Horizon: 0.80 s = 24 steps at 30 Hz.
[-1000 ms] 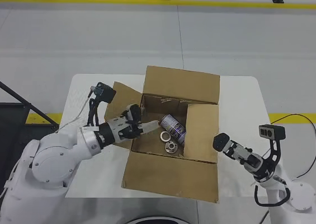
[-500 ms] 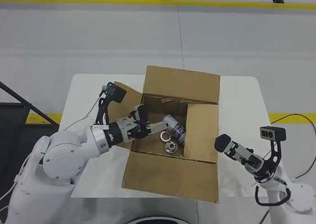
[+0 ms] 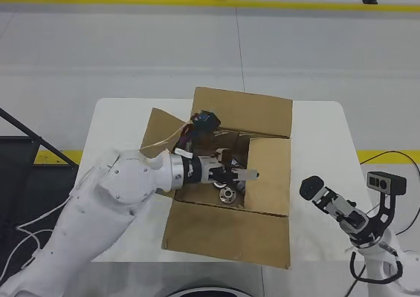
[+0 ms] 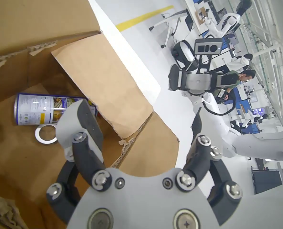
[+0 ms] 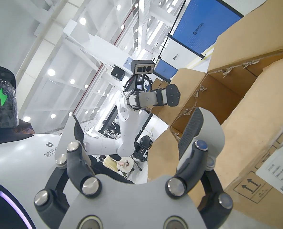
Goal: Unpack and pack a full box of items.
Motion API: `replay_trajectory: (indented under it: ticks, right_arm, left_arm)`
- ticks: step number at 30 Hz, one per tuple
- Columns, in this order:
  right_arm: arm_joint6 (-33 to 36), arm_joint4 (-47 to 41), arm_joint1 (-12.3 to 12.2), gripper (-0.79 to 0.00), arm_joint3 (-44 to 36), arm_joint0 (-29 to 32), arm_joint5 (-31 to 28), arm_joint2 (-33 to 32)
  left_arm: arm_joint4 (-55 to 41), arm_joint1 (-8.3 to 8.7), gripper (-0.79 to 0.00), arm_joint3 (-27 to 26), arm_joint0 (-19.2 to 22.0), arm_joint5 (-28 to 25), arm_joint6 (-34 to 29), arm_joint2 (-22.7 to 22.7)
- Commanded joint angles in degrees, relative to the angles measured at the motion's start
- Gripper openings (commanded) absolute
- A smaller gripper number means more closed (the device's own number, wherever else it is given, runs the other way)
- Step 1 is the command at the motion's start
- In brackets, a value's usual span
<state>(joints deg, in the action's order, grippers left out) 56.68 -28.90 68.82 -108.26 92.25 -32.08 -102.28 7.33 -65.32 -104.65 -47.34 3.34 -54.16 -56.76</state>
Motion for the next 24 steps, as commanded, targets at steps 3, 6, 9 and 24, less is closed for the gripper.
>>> replay_trajectory:
  ticks: [3, 6, 9, 24]
  right_arm:
    - [0.3, -1.7, -0.2, 0.000, 0.1, 0.9, -0.8, -1.4]
    - [0.5, -2.5, -0.4, 0.000, -0.1, 1.3, -1.0, -2.0]
    - [0.6, -2.8, -0.5, 0.000, -0.4, 1.4, -1.2, -2.2]
    - [-0.4, -1.0, -1.1, 0.000, -2.2, 1.5, -0.5, -1.6]
  left_arm:
    - [-1.1, -1.18, 0.000, 5.1, 3.6, 3.2, -0.4, 4.3]
    - [-2.5, -1.81, 0.000, 8.2, 4.6, 3.1, 0.3, 5.8]
    - [-4.5, -2.36, 0.000, 10.4, 4.8, 2.0, 1.6, 6.7]
    - [-7.8, -5.99, 0.000, 20.1, 8.7, 1.0, 5.5, 14.2]
